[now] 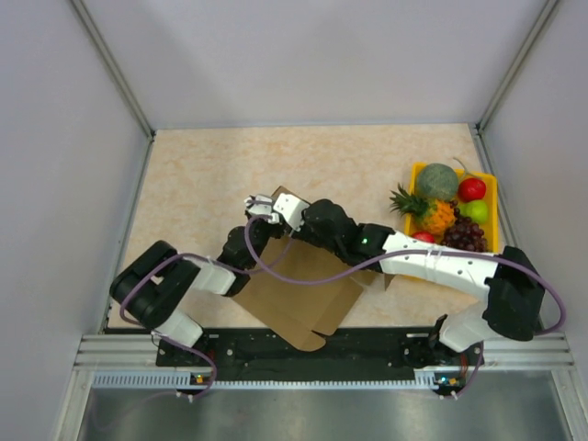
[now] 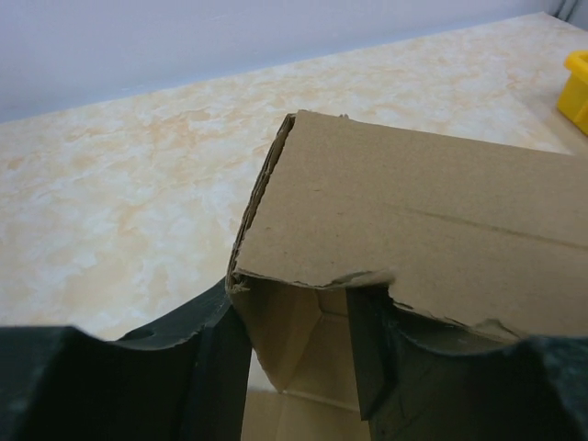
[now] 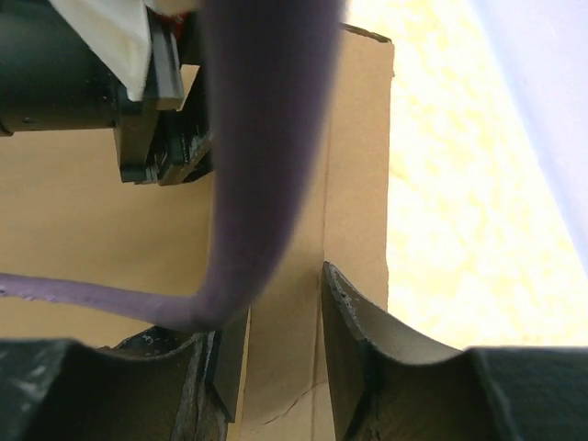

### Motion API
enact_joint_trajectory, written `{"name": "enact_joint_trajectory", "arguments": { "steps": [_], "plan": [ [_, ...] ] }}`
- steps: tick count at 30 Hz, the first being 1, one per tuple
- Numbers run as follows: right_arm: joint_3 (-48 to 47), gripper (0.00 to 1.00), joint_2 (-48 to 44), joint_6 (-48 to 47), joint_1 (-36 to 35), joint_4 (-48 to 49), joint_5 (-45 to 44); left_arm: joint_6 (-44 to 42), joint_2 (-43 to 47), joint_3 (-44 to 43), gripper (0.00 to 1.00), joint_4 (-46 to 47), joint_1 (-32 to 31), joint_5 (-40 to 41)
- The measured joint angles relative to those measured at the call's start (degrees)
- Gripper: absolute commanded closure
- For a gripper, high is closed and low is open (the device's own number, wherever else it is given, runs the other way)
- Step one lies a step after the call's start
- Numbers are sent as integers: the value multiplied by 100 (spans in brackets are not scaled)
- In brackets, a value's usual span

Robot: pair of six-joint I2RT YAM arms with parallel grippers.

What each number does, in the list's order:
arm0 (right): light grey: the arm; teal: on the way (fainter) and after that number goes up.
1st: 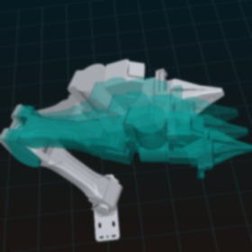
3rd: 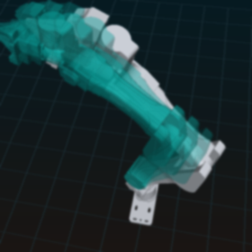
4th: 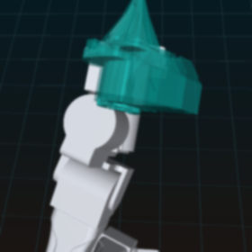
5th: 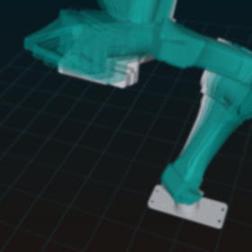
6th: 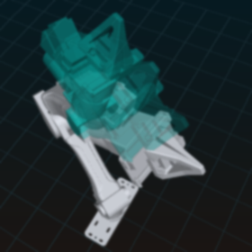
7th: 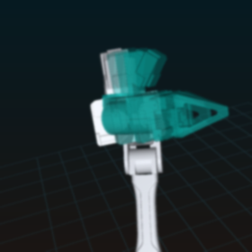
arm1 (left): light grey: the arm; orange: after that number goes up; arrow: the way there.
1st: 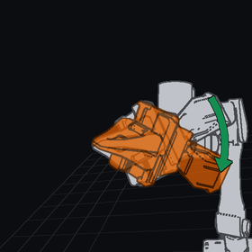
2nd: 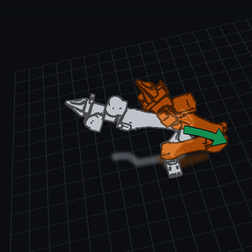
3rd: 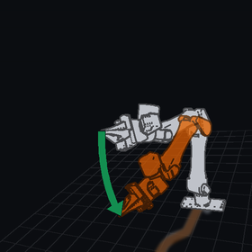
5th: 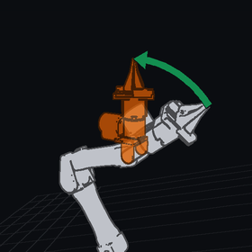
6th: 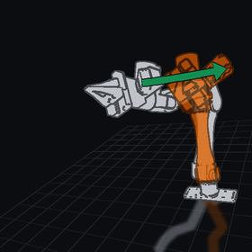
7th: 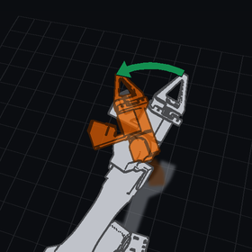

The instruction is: Fold the paper box

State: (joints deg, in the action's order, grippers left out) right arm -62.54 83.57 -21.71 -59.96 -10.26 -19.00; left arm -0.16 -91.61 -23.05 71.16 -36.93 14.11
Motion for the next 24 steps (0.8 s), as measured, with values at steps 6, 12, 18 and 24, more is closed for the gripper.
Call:
{"name": "enact_joint_trajectory", "arguments": {
  "steps": [6,12,18,24],
  "plan": [
    [31,54,-103,387,39,-4,435,378,914,452,46,-380,9,-199],
    [136,52,-280,876,317,4,883,951,1897,323,39,-1943,114,-566],
    [216,52,-444,1342,929,52,1425,1471,3112,81,38,-3807,166,-1021],
    [216,51,-476,1709,1143,61,1823,1792,4249,-70,33,-5219,245,-1003]
  ]
}}
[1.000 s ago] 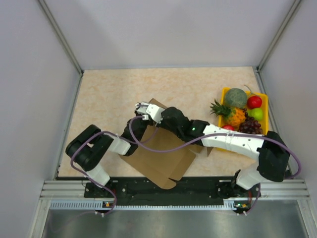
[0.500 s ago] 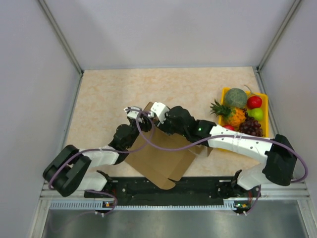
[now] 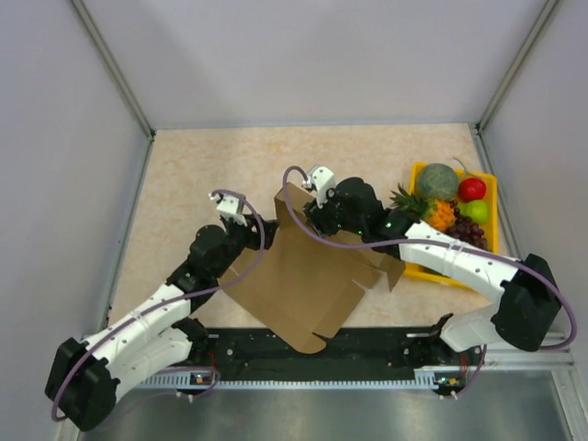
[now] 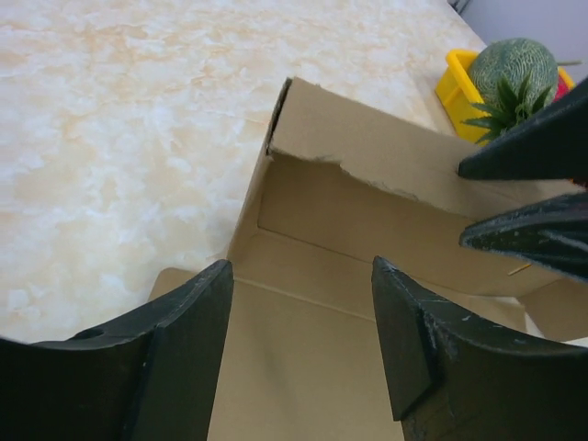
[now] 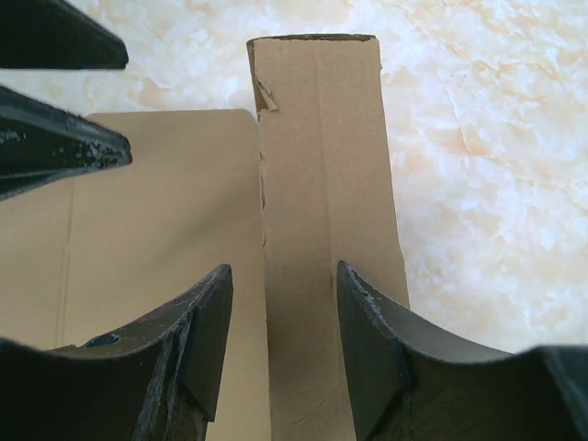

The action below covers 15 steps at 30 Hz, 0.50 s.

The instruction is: Fold the paper box

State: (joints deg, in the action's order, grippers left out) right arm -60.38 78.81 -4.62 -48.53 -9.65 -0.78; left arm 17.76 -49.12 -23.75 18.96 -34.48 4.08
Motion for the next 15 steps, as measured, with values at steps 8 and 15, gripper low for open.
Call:
{"name": "enact_joint_trajectory", "arguments": {
  "steps": [8,15],
  "plan": [
    [-33,49,-197,905,254,-260,278,509,-883,-1770,32,-861,848,-367],
    [-243,49,-249,1598,514,-678,422,544,-2194,-2529,36,-807,1032,-1342]
  ]
}}
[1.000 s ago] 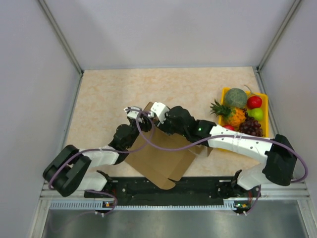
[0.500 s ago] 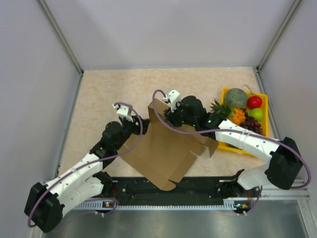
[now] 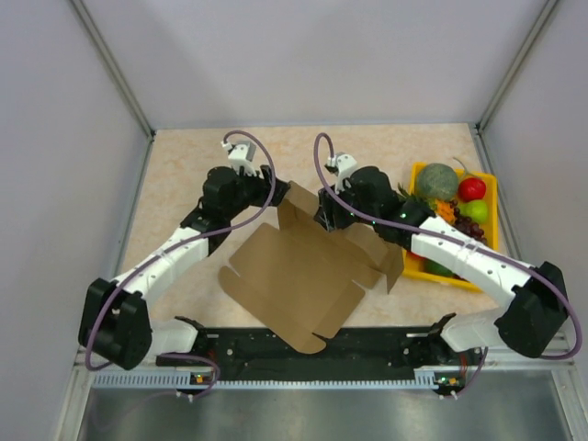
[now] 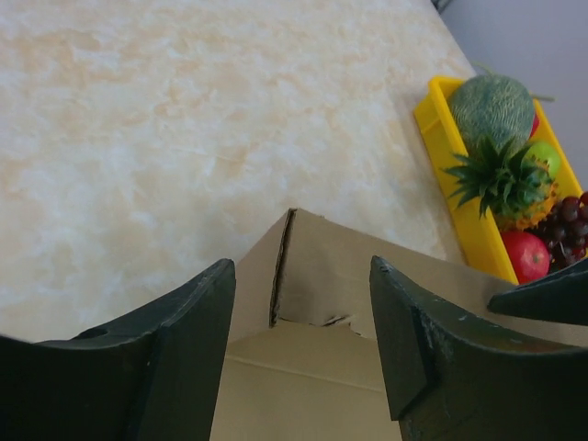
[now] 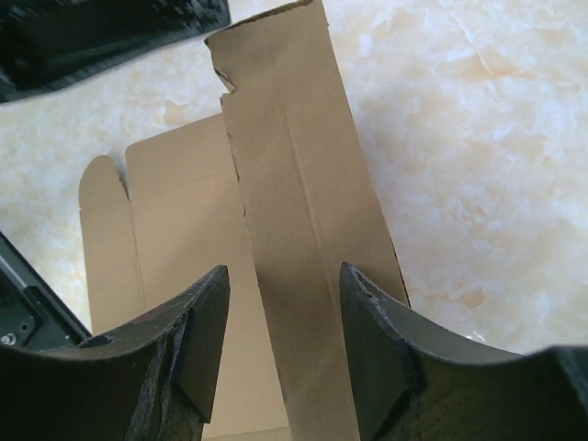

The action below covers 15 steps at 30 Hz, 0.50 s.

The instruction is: Fold the paper box

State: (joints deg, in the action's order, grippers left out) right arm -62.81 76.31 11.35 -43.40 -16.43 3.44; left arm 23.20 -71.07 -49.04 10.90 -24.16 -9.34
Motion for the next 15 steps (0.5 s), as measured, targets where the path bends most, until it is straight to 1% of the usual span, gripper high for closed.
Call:
{"name": "enact_joint_trajectory", "arguments": {
  "steps": [2,5,6,8,9,10,12,15],
  "plan": [
    [-2,50,-33,168,87,-81,63,-9,-286,-37,38,9,-2,-184],
    [-70,56,-57,380,208,-168,212,-44,-509,-35,45,-2,-2,-260],
    [-114,62,-57,437,247,-188,273,-68,-546,-35,47,-2,-2,-262],
    [-214,69,-57,549,313,-205,398,-85,-584,-37,54,7,2,-262],
    [-258,75,-57,597,330,-203,461,-92,-603,-37,57,33,4,-267],
    [-289,78,-57,640,341,-197,522,-105,-634,-37,60,72,4,-271],
    [-332,86,-52,737,345,-140,664,-105,-708,-37,67,138,9,-310],
    [-328,89,-17,909,352,31,881,-109,-798,-59,73,313,7,-350]
  ]
}}
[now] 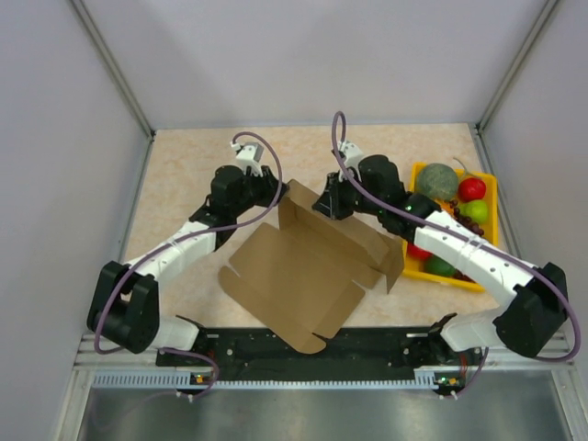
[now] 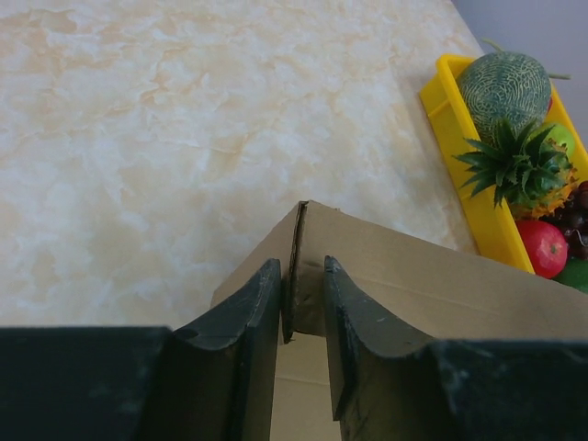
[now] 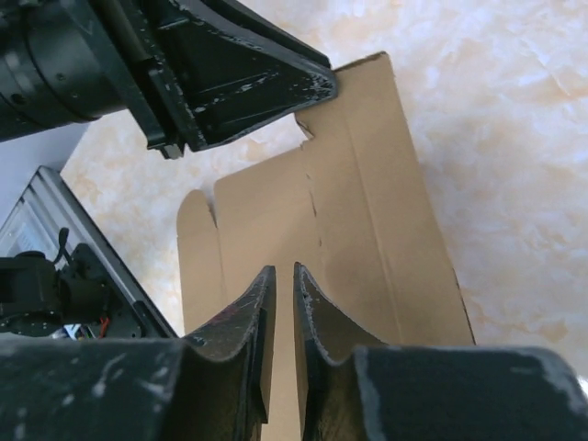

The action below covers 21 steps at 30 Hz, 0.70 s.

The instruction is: Fold the paper box

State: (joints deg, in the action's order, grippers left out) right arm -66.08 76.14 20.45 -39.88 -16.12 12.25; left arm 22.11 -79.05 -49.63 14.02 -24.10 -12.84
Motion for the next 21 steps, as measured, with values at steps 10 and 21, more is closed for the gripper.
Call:
{"name": "enact_joint_trajectory", "arguments": {
  "steps": [10,21],
  "plan": [
    [695,92,284,275,28,619,343,2,-116,72,70,413,7,-44],
    [610,80,168,225,31,448,350,24,625,420,42,26,219,72]
  ]
}}
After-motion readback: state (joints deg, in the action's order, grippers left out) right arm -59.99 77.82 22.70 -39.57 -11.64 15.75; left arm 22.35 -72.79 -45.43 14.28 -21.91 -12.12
